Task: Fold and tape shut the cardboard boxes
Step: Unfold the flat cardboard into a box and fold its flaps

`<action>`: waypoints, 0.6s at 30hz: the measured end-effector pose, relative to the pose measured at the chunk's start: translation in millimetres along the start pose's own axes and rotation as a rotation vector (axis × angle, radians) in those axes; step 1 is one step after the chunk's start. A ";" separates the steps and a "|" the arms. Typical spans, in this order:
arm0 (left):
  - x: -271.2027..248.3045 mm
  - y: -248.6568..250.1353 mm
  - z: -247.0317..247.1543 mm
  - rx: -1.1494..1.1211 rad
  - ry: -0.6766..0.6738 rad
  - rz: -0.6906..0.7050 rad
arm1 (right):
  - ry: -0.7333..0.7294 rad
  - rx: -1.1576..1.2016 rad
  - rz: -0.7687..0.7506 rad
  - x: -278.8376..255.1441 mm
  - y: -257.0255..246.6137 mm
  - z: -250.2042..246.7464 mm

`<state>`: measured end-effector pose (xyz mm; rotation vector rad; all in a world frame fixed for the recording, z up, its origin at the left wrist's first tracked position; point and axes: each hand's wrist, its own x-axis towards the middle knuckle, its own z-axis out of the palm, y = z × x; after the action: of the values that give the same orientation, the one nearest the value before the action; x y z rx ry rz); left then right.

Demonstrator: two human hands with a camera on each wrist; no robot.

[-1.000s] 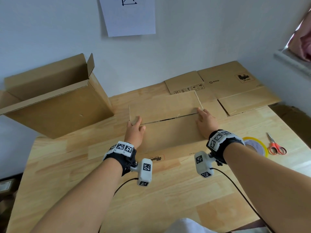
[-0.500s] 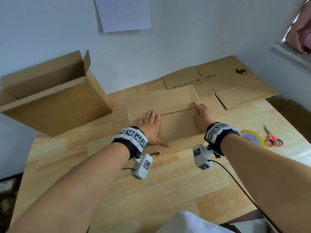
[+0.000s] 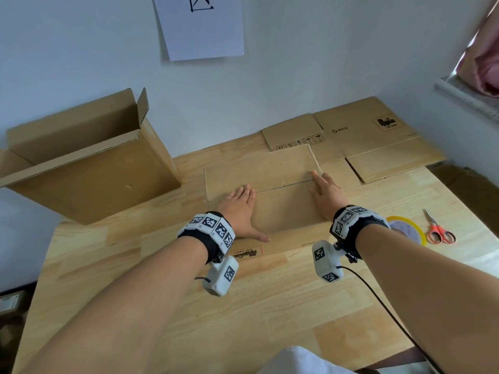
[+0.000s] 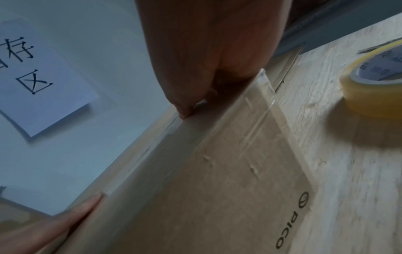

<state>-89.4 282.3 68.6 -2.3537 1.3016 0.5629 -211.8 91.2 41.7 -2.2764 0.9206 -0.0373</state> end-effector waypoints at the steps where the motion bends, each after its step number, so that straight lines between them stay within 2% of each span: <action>1: -0.4 0.3 0.6 -0.007 -0.002 -0.001 | -0.017 -0.004 0.001 -1.3 0.1 0.2; 13: -2.1 -18.0 -3.6 -0.007 -0.062 0.056 | -0.266 0.007 0.069 -10.1 -4.3 -6.2; 18: -0.6 -9.2 -3.6 -0.051 -0.076 0.059 | -0.263 0.038 0.076 -12.5 -4.1 -5.9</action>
<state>-81.2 285.4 73.2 -2.3170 1.3412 0.7037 -220.2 97.8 51.4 -2.1455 0.8574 0.2697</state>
